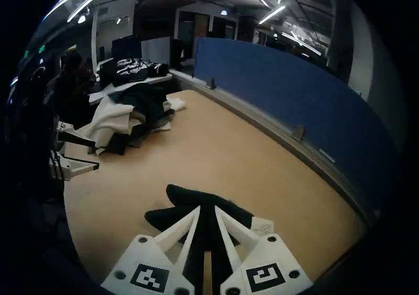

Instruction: Fold towel

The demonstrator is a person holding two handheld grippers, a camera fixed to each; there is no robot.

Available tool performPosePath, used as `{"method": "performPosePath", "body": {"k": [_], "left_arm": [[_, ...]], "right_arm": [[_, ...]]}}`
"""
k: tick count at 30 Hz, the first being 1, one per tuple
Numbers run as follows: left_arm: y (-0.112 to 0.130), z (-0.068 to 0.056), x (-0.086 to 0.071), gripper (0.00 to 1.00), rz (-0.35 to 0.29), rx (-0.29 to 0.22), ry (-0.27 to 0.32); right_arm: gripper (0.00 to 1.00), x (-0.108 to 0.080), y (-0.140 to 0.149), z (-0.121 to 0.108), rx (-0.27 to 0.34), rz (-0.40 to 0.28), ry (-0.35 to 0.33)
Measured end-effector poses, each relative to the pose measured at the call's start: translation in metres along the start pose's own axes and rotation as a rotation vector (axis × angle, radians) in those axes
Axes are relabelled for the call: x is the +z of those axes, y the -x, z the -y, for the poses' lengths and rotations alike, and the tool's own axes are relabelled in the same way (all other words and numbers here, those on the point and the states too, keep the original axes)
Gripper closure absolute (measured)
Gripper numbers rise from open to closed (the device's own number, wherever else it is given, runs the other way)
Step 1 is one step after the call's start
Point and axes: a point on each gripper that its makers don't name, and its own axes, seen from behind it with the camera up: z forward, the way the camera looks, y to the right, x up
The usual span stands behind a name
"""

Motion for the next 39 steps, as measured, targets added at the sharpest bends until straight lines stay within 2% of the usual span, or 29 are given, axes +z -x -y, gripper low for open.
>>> {"method": "performPosePath", "body": {"k": [11,17,23,29,39], "left_arm": [[-0.004,-0.003,-0.002,0.05,-0.007,0.008,0.005],[-0.006,-0.007,-0.002,0.05,-0.008,0.013,0.012],[-0.006,-0.012,-0.003,0.05,-0.007,0.021,0.017],[-0.007,-0.016,-0.003,0.05,-0.006,0.026,0.019],[-0.005,-0.019,-0.006,0.05,-0.001,0.035,0.014]], "right_arm": [[0.96,-0.016,0.006,-0.013,0.012,-0.004,0.021],[0.96,-0.031,0.017,-0.031,0.021,0.001,0.044],[0.96,-0.05,0.034,-0.061,0.037,0.021,0.086],[0.96,-0.07,0.053,-0.096,0.082,0.027,0.129],[0.96,-0.107,0.086,-0.171,0.109,0.061,0.225]]}}
